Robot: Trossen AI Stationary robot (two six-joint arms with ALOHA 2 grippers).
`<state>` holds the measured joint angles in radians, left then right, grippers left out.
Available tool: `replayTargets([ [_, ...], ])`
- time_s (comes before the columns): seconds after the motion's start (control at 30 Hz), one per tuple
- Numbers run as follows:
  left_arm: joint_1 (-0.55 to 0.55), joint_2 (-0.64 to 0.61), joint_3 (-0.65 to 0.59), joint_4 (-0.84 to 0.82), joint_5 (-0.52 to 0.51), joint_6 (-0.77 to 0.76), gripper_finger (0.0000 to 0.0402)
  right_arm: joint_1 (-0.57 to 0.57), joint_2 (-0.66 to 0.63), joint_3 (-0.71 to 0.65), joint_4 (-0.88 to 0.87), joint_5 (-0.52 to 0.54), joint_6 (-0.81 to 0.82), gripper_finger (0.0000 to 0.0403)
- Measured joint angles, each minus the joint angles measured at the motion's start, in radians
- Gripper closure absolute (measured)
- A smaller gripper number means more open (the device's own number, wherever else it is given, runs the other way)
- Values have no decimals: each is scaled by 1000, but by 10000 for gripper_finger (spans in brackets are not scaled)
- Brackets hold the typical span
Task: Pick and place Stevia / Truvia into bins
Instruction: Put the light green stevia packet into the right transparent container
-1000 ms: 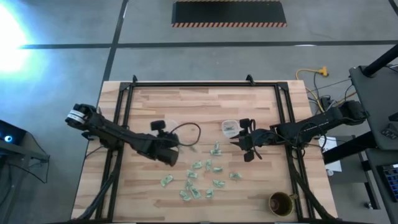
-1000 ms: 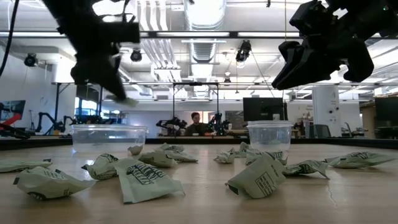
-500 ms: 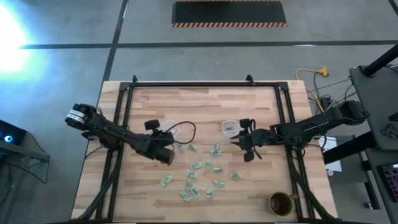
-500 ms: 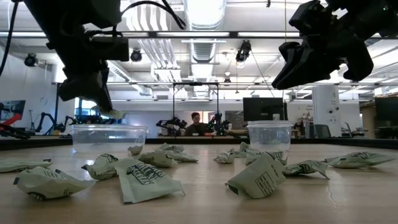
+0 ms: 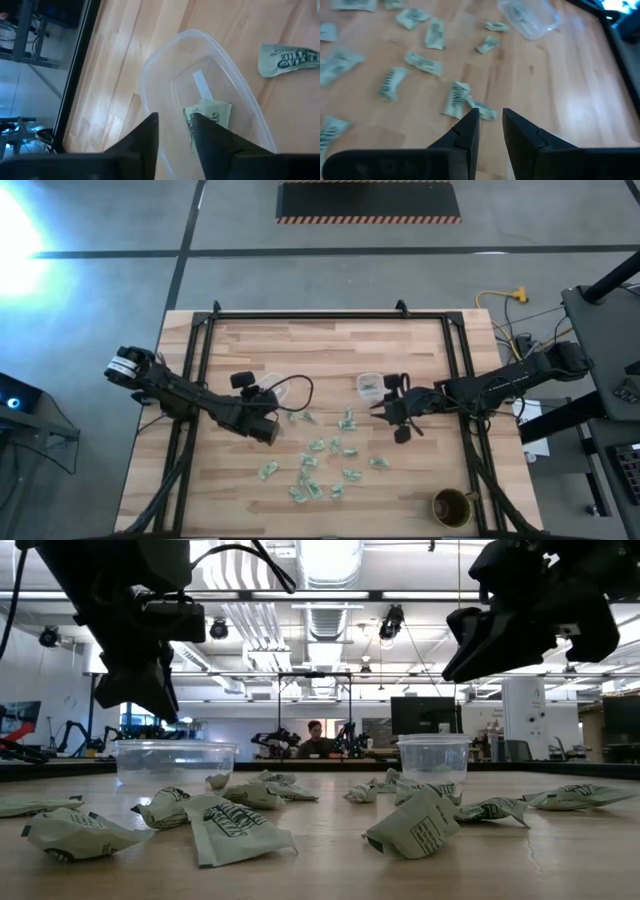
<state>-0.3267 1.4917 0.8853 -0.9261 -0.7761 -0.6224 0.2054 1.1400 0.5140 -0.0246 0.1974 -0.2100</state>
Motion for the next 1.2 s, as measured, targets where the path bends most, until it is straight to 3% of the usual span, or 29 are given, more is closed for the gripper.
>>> replayTargets([
  [0.17,-2,-5,27,7,46,-1,271,0,0,0,7,-101,-3,334],
  [0.43,-15,-5,49,55,89,33,269,0,98,-11,133,-227,-14,335],
  [0.7,-34,-5,48,55,90,32,269,20,206,-1,91,-432,124,335],
  [0.93,-40,-5,48,60,91,26,269,122,200,-11,80,-424,250,335],
  [1.1,-40,-5,48,73,91,27,269,219,217,-10,80,-249,286,335],
  [1.2,-40,-5,48,81,91,27,269,259,218,4,83,-210,320,335],
])
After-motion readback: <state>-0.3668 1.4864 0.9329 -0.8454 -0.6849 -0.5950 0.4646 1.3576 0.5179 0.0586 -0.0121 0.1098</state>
